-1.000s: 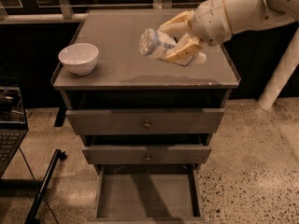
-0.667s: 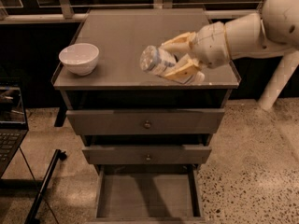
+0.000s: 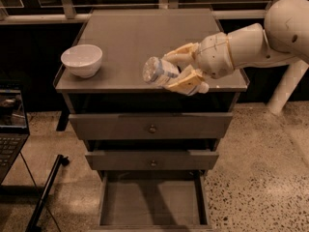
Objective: Place blue plastic bottle into bottom drawer
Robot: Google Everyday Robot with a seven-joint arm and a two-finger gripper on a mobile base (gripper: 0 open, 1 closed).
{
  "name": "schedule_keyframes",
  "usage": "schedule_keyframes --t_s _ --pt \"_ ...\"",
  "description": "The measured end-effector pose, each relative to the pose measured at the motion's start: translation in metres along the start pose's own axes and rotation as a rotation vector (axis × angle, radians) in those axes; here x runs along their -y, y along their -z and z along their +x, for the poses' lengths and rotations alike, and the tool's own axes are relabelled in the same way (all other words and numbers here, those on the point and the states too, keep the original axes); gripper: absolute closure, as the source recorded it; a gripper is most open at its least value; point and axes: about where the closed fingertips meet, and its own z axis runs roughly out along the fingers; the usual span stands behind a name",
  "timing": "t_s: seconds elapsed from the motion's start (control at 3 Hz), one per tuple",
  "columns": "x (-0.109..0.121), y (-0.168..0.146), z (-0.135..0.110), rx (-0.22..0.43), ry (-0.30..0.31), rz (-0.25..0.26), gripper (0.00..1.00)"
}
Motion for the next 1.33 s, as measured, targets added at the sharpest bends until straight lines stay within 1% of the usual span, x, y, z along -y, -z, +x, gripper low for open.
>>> schedule_keyframes --t_s 0.33,0.67,1.0,1.33 --pt "-0.011 -0.007 -0.003 0.004 0.013 -0.016 1.00" --pt "-0.041 -0.012 -0.008 0.031 0.010 0.021 1.00" --pt "-0.081 -0.010 0.007 0.023 -0.048 0.121 1.00" --pt "-0.118 -0.016 0.046 -0.019 -0.110 0.210 1.00"
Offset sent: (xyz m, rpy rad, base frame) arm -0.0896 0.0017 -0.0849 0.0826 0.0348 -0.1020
